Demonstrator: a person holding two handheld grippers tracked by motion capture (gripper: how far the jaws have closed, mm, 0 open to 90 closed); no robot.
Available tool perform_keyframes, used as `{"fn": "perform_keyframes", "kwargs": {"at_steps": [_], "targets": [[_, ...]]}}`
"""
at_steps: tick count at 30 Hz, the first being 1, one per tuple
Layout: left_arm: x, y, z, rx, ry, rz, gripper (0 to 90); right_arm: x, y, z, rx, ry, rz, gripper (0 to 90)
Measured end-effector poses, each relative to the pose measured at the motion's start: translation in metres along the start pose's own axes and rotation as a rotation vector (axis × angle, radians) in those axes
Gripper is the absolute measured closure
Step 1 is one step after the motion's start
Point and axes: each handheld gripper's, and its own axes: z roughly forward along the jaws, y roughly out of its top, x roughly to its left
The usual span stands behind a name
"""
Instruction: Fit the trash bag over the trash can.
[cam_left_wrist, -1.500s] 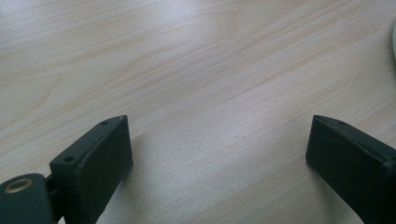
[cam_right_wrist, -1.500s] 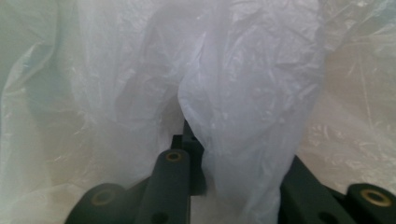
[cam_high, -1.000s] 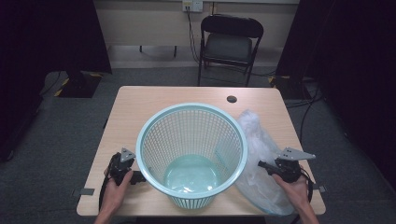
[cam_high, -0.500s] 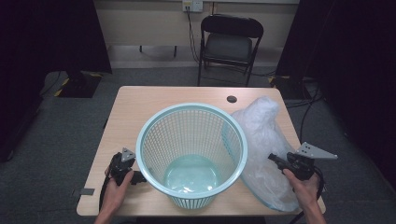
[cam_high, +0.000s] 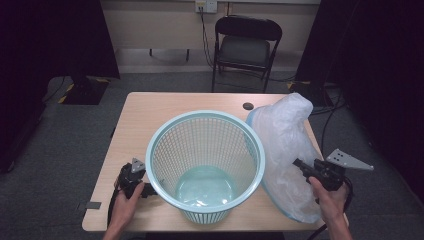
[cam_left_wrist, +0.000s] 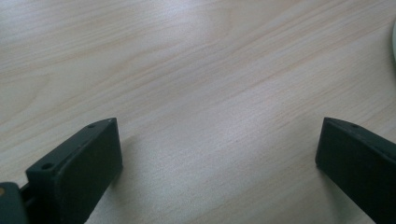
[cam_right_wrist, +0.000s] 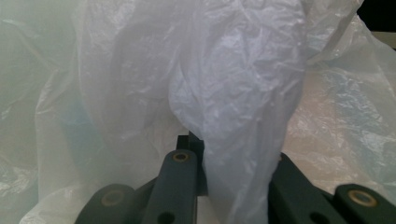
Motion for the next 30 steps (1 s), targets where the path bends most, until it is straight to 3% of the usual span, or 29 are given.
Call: {"fn": "perform_keyframes", "kwargs": {"at_steps": [17,30], "targets": [[-0.005,0.002,0.003,-0.004,0.018,-0.019,0.0,0.011,0.048,-0.022,-0.13,0.03,-0.024,82.8],[-0.006,0.002,0.002,-0.002,0.026,-0.024,0.0,0.032,0.098,-0.028,-0.23,0.084,-0.075,82.8]]}}
